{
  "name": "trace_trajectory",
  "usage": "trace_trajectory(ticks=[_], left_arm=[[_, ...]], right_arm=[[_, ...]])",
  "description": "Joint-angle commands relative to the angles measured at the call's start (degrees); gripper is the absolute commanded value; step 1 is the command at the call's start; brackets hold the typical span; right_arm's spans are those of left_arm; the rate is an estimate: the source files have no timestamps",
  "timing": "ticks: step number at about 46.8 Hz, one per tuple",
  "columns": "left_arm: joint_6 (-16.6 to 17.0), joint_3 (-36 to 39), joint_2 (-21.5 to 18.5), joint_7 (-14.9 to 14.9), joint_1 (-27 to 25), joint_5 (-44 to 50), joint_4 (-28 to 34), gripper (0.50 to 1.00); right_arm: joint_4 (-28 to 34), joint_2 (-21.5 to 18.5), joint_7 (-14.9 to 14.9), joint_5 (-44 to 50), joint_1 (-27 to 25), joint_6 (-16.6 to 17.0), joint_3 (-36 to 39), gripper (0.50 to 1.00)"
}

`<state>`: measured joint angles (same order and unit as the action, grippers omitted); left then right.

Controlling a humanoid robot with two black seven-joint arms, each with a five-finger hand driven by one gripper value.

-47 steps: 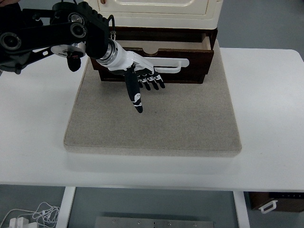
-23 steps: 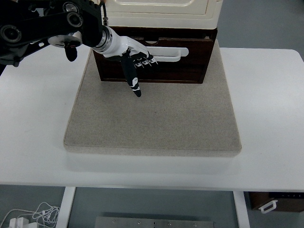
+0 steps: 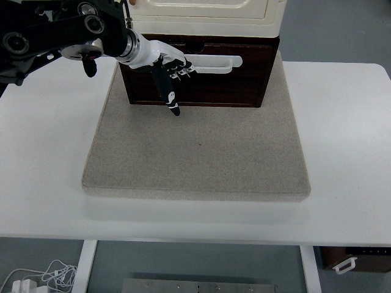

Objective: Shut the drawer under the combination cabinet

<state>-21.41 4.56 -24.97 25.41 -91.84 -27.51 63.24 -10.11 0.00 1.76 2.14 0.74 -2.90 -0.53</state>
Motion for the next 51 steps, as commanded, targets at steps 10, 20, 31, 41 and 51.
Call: trace_trajectory(ticks=[10,20,31,41,51], left_arm=[[-0.04,0.01,0.00,-1.06,0.09,0.00,-1.55,1.000],[-1.35,-0.17,0.00,-1.50,0.00,0.27,-1.02,1.000],[-7.33,-2.89,0.09,-4.13,0.00,0.44,-0.05,1.000],[-10.58,-10.09,0.18,-12.92,1.49,1.06,0.04,1.000],[-10.94,-21.87,0.80,-19.60,4.83,1.23,-0.67,1.000]], right_arm=[[0.00,0.00,0.00,-0.03,0.05,0.00,0.00,0.952],[0.00,0.00,0.00,0.06,-0.04,0.00,0.00,0.952],[0.00,0.00,0.00,-0.03,0.05,0.00,0.00,0.952],[0.00,0.00,0.00,-0.03,0.05,0.00,0.00,0.952],[0.00,0.00,0.00,-0.03,0.05,0.00,0.00,0.952]])
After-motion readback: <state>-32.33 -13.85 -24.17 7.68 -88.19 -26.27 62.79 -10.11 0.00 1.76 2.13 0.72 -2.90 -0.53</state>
